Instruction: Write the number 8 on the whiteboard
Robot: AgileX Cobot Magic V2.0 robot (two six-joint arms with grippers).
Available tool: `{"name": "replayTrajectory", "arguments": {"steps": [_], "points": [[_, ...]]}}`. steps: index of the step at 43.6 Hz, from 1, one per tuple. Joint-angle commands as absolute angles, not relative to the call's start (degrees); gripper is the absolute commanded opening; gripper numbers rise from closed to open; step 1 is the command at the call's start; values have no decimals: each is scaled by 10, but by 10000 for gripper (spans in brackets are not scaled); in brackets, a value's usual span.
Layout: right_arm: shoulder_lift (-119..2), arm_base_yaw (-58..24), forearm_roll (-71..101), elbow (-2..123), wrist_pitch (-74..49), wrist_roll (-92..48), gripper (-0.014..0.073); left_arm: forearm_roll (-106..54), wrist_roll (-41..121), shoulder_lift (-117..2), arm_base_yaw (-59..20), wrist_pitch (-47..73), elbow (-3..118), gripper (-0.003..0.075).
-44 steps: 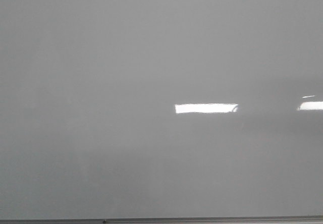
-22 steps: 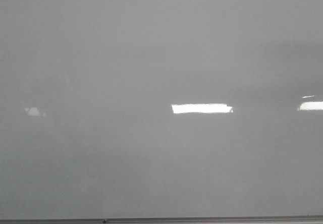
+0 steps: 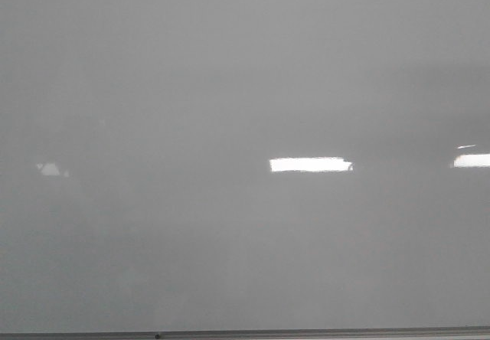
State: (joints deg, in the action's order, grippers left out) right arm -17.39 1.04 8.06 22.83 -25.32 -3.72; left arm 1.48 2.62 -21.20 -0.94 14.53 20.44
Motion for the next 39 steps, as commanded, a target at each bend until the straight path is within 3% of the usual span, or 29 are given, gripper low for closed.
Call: {"name": "replayTrajectory", "arguments": {"steps": [1, 18, 30, 39], "points": [[-183, 11, 82, 249, -209, -38, 546, 13, 26, -246, -13, 119, 228, 668], [-183, 9, 82, 249, -206, -38, 546, 23, -4, -567, 35, 269, 370, 669], [-183, 8, 82, 249, -206, -38, 546, 23, -5, -735, 40, 179, 388, 668], [-183, 8, 82, 249, -207, -38, 546, 23, -5, -796, 40, 92, 388, 668]]}}
